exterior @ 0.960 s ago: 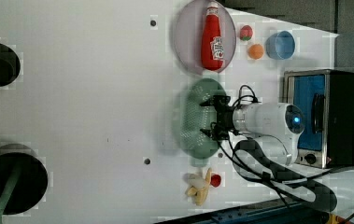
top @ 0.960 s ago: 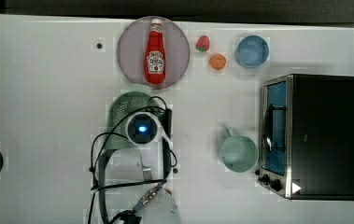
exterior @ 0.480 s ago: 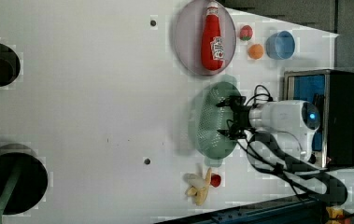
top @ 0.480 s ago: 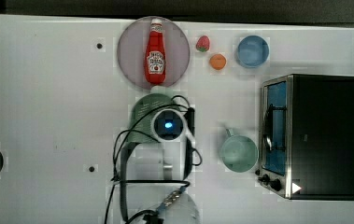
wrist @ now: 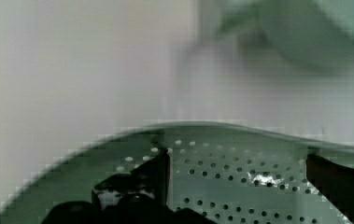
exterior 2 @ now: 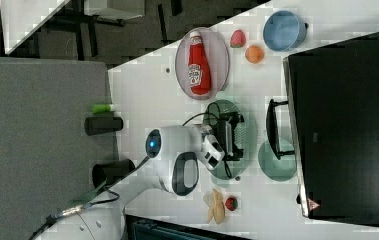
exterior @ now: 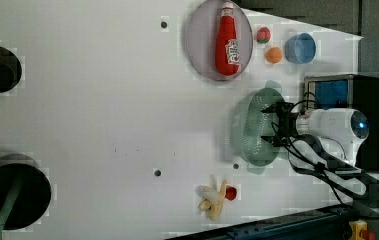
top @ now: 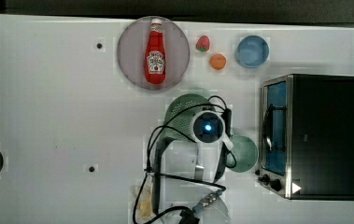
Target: Drag strainer left to right.
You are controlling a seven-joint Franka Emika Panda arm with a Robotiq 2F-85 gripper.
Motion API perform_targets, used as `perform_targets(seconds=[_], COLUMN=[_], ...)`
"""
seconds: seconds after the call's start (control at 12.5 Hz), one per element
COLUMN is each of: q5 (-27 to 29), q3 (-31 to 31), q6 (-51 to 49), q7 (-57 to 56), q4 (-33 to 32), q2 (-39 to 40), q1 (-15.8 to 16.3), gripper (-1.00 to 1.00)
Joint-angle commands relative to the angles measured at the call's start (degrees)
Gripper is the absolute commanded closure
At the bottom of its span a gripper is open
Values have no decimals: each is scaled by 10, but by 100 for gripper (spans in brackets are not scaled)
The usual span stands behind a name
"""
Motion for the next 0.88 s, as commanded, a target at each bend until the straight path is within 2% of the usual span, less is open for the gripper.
perform_targets(seconds=[0.08, 0.32, 0.48, 0.64, 0.88], q5=[2, 0, 0, 0, 0], q3=[-6, 11, 35, 44, 47], q6=[-11, -24, -60, -141, -335], q7=[-61, -109, -176, -244, -322], q4=[2, 5, 6, 13, 63], q2=[-9, -35, -88, -158, -261], q1=[-2, -2, -2, -2, -2], gripper=[-100, -100, -100, -100, -100])
